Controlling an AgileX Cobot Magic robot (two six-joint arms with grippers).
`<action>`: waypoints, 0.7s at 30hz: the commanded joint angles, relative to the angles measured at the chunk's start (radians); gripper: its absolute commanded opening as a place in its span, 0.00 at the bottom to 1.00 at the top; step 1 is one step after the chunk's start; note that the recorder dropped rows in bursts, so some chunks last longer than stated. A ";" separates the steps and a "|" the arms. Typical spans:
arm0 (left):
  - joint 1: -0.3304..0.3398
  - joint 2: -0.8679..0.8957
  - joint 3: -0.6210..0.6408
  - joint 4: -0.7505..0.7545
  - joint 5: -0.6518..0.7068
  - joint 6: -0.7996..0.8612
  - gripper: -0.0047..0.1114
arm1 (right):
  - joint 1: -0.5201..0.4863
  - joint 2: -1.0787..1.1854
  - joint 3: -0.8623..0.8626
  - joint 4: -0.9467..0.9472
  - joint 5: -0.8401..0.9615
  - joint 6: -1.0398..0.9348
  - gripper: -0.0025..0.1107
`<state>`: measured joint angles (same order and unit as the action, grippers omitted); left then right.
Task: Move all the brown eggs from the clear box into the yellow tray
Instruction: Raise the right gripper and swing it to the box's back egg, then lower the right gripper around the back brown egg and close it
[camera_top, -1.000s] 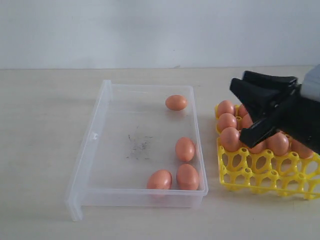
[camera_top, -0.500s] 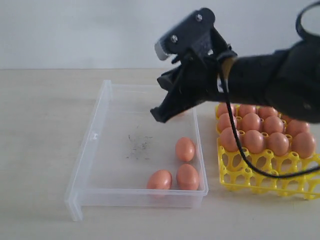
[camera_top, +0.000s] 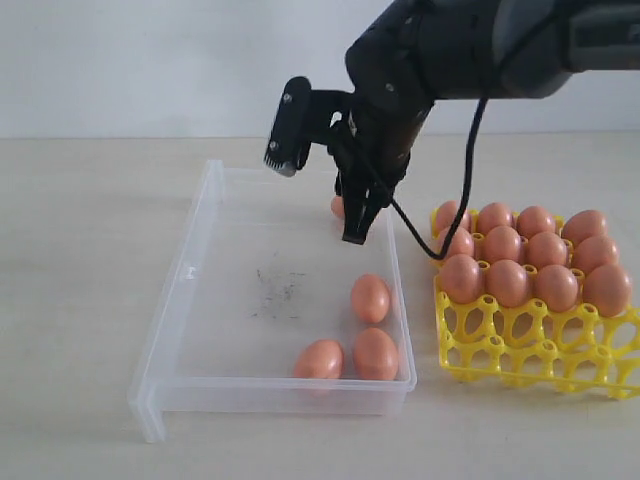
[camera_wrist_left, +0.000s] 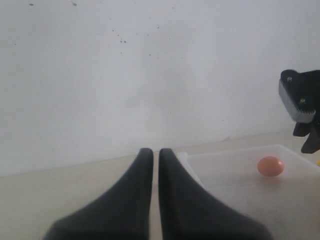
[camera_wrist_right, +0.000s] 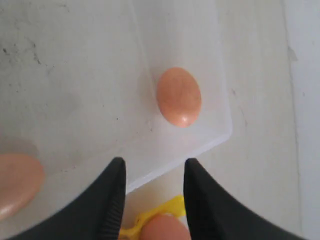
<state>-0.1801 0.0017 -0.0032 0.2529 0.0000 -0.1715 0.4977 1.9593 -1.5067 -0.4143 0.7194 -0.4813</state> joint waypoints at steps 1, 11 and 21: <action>-0.004 -0.002 0.003 -0.002 0.000 0.001 0.07 | -0.001 0.098 -0.070 -0.113 -0.073 -0.099 0.32; -0.004 -0.002 0.003 -0.002 0.000 0.001 0.07 | -0.016 0.147 -0.085 -0.248 -0.312 0.038 0.43; -0.004 -0.002 0.003 -0.002 0.000 0.001 0.07 | -0.122 0.147 -0.088 -0.128 -0.202 0.209 0.58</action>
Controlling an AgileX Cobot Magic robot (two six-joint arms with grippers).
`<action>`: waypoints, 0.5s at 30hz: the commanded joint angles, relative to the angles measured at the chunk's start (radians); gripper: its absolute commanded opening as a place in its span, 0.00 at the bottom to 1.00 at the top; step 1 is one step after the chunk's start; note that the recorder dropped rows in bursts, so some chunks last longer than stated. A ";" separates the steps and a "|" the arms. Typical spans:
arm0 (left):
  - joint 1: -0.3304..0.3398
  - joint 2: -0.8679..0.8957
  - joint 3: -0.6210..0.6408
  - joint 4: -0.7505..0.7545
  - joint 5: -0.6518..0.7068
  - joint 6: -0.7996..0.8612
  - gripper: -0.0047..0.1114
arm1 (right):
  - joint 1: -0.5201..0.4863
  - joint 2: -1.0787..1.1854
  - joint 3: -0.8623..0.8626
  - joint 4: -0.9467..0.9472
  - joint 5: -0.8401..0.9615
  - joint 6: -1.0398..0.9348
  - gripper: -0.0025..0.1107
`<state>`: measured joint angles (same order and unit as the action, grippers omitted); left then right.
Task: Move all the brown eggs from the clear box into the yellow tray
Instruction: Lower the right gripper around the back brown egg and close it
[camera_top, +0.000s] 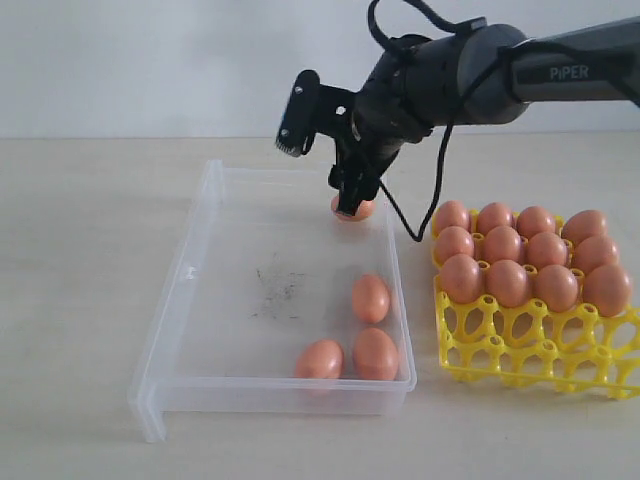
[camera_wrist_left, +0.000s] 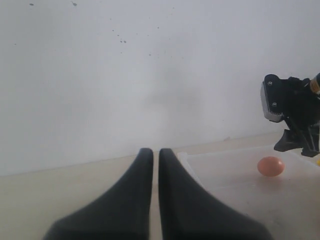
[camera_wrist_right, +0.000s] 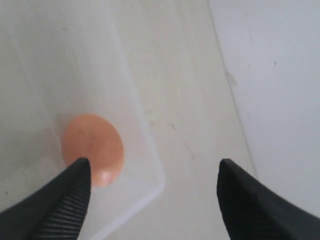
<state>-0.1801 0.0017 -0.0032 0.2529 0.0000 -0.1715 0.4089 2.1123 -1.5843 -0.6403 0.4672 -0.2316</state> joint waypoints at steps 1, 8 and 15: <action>-0.004 -0.002 0.003 -0.002 0.000 0.001 0.07 | -0.036 -0.006 -0.010 0.145 0.068 -0.092 0.58; -0.004 -0.002 0.003 -0.002 0.000 0.001 0.07 | -0.036 -0.006 -0.010 0.513 0.157 -0.540 0.58; -0.004 -0.002 0.003 -0.002 0.000 0.001 0.07 | -0.039 0.003 -0.014 0.506 0.081 -0.567 0.57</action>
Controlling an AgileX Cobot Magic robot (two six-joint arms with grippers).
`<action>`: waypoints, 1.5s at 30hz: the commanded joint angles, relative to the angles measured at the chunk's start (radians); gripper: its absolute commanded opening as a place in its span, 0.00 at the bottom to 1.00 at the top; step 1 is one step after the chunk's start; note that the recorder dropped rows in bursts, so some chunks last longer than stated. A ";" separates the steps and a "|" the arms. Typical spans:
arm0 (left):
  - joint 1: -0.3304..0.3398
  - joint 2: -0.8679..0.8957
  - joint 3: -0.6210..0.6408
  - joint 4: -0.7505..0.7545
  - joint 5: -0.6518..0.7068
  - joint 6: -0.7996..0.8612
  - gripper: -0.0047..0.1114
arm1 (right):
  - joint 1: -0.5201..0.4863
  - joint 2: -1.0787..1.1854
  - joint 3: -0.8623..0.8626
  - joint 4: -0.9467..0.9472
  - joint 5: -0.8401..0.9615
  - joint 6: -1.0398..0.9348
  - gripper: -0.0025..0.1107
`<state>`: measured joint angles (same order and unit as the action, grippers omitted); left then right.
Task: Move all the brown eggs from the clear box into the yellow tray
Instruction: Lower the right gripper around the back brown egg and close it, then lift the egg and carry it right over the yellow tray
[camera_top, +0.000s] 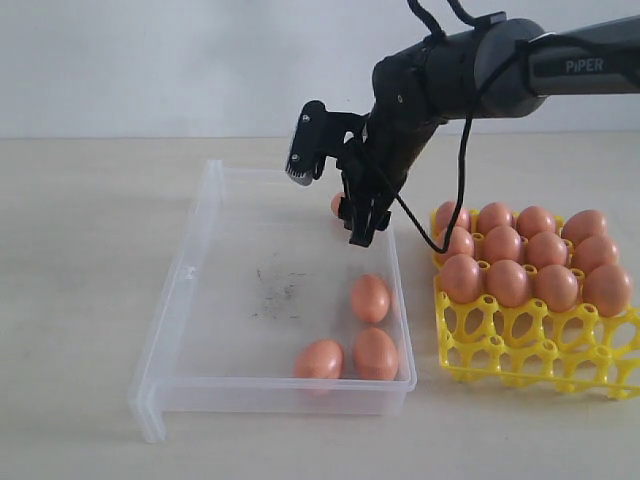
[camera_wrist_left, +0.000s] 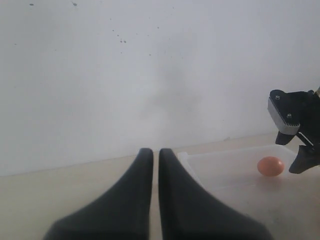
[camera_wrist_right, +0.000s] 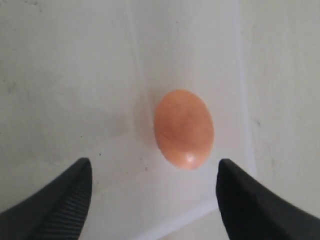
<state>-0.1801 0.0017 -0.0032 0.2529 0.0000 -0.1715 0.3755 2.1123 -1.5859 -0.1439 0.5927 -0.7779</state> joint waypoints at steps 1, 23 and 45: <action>-0.004 -0.002 0.003 -0.002 0.000 0.001 0.07 | -0.005 0.014 -0.022 0.010 -0.047 -0.021 0.57; -0.004 -0.002 0.003 -0.002 0.000 0.001 0.07 | -0.017 0.214 -0.222 0.002 0.078 0.128 0.02; -0.004 -0.002 0.003 -0.002 0.000 0.001 0.07 | 0.013 0.134 -0.023 0.337 -0.573 0.136 0.02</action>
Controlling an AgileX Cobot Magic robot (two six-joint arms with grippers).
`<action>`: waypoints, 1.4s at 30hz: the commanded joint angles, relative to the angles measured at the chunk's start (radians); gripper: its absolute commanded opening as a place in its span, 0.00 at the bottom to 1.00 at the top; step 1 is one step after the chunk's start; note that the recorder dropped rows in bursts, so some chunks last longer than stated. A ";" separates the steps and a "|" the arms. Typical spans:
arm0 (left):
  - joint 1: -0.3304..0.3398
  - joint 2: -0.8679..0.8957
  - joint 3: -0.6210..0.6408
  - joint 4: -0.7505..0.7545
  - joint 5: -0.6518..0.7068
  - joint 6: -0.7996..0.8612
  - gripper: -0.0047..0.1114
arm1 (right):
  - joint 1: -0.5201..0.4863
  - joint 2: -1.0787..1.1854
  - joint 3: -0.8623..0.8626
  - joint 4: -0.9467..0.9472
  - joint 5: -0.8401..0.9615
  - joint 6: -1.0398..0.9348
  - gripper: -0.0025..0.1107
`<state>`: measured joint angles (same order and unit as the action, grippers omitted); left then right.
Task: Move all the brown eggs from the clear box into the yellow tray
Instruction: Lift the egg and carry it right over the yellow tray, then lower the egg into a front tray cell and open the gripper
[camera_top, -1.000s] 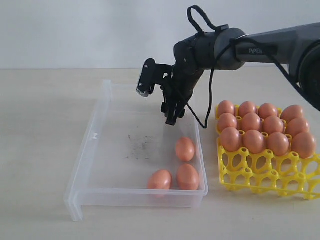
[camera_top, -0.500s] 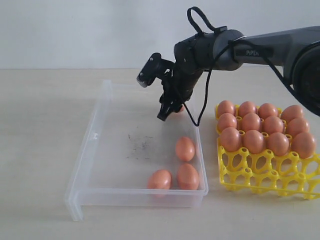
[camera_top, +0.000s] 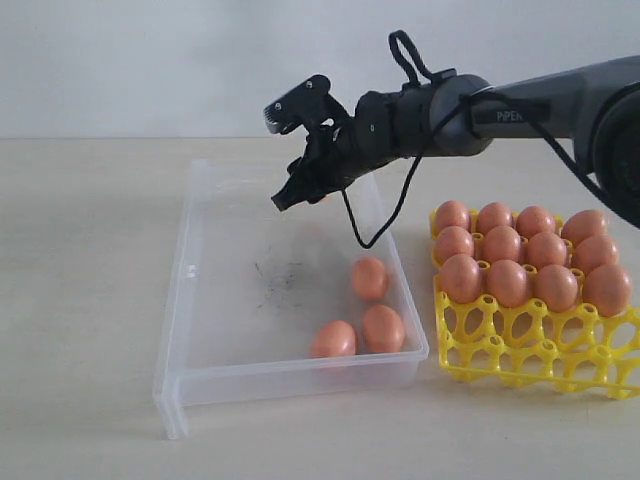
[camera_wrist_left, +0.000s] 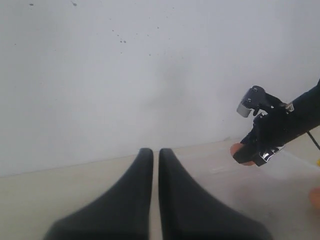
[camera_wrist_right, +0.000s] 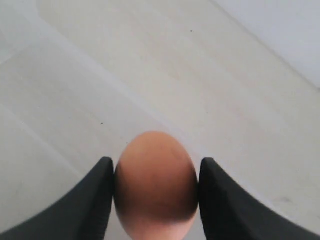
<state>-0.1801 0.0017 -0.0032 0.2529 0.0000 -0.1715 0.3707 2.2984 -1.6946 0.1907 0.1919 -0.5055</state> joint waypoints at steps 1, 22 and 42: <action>-0.004 -0.002 0.003 -0.002 0.000 0.001 0.07 | 0.018 -0.060 0.116 -0.007 -0.227 -0.156 0.02; -0.004 -0.002 0.003 -0.002 0.000 0.001 0.07 | -0.142 -0.539 1.227 -0.375 -1.413 0.710 0.02; -0.004 -0.002 0.003 -0.002 0.000 0.001 0.07 | -0.144 -0.740 1.647 -0.401 -1.413 0.754 0.02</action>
<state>-0.1801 0.0017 -0.0032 0.2529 0.0000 -0.1715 0.2310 1.5645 -0.0608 -0.2194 -1.2103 0.2450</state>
